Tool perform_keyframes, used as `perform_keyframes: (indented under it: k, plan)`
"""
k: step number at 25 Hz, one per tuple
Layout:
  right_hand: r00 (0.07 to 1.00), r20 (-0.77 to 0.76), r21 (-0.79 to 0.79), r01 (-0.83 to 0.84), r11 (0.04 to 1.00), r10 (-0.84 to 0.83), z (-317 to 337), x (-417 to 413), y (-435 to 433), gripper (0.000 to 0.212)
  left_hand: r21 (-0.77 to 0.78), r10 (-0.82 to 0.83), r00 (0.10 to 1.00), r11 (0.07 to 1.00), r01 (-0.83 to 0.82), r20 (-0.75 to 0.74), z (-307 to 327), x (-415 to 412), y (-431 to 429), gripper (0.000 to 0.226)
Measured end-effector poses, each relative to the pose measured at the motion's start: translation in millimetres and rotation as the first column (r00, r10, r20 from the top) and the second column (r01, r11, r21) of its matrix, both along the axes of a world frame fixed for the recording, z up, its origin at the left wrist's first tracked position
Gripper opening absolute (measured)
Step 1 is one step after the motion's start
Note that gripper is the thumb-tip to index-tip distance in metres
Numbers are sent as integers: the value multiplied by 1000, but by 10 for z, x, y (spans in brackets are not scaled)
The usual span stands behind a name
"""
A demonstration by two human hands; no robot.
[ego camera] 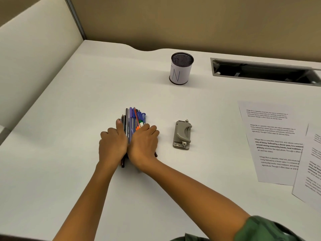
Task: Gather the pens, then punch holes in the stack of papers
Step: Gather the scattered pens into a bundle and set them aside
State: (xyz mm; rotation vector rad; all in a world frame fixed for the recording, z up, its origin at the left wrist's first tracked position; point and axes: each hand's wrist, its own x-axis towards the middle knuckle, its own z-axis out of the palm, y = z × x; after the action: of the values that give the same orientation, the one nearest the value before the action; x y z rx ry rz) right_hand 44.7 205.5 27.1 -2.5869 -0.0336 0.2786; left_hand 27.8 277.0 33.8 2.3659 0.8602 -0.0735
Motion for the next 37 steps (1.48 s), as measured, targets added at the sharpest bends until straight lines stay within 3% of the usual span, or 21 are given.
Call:
perform_keyframes:
  k: [2,8,12,16,21,25,31,34,37]
  plan:
    - [1000,18,2,-1,1000,1,-2,37,58,36,-67,104,993,993,-101,50,-53,-19,-26,47]
    - [999,10,-31,42,999,-41,-3,43,165,31,-60,143,978,989,-135,151,-11,-112,-7,45]
    - [995,-91,-20,42,999,-44,67,159,224,29,-39,255,965,967,-253,63,45,-57,14,77]
    - [993,-121,-22,13,1000,-16,77,190,263,32,-99,303,952,950,-297,47,84,-29,32,76]
    - [995,-95,-32,5,999,-8,89,196,248,31,-30,303,947,953,-301,109,44,-73,30,70]
    - [992,-124,-106,-42,993,29,126,252,264,33,-128,317,939,945,-301,133,26,-74,69,75]
    - [970,-96,-232,-241,942,224,128,303,211,24,-413,326,932,879,-237,160,-78,-130,66,61]
    - [973,-65,-191,-231,954,223,134,322,116,31,-444,343,922,865,-235,180,-132,-147,58,57]
    - [971,-127,-81,-215,973,204,177,376,-23,40,-475,328,923,857,-201,203,-120,-152,89,49]
